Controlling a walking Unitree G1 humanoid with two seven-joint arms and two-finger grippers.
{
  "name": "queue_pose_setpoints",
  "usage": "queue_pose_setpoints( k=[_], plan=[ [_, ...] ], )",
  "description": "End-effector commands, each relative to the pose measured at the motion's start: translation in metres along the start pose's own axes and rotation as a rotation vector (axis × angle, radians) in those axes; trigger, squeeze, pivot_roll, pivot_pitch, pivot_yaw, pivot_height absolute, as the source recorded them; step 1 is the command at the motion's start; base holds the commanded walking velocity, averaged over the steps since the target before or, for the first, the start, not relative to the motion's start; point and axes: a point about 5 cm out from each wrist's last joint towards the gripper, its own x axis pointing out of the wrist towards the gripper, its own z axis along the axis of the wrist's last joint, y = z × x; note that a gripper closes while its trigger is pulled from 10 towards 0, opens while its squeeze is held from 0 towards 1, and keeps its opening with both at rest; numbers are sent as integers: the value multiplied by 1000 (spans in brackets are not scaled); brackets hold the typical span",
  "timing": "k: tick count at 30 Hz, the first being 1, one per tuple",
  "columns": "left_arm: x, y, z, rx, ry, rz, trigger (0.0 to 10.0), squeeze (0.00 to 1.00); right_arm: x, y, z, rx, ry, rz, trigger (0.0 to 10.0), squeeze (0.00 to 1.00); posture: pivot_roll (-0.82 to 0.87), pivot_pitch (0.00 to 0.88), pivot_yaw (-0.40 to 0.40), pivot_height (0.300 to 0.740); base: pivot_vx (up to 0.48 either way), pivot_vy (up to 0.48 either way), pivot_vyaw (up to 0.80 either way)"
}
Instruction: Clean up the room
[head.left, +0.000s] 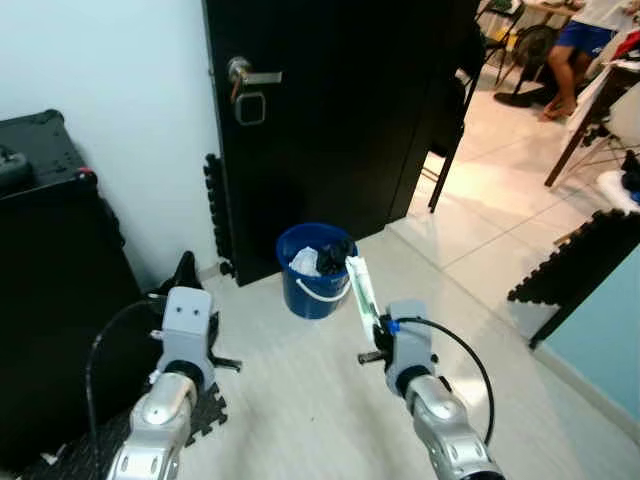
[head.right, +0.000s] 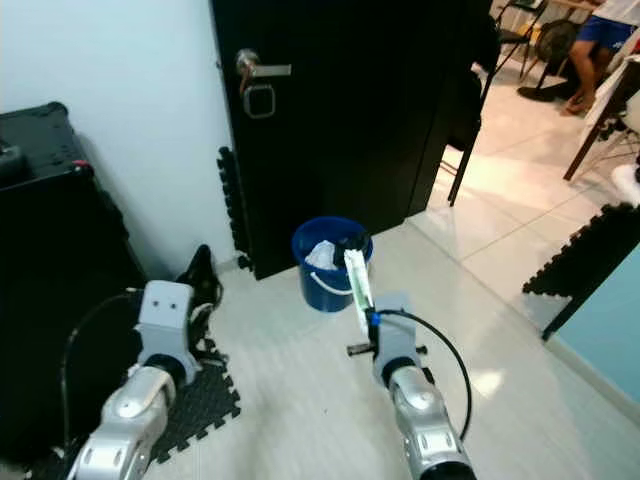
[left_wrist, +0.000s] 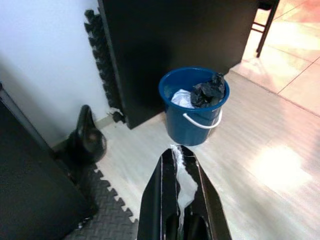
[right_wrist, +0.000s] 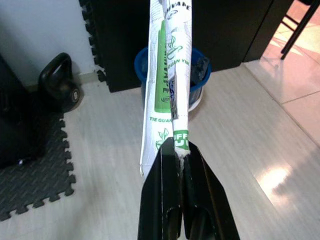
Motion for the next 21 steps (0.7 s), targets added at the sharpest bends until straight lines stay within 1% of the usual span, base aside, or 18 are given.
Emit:
queue_pose_setpoints(
  k=[1, 21],
  plan=[
    [-1, 2, -1, 0, 5, 1, 10000, 0, 0, 2, -2, 8, -2, 0, 10000, 0, 115, 63, -69, 740, 360, 0, 0],
    [-1, 2, 0, 4, 2, -24, 10000, 0, 0, 2, -2, 22, -14, -19, 10000, 0, 122, 53, -65, 740, 370, 0, 0]
  ],
)
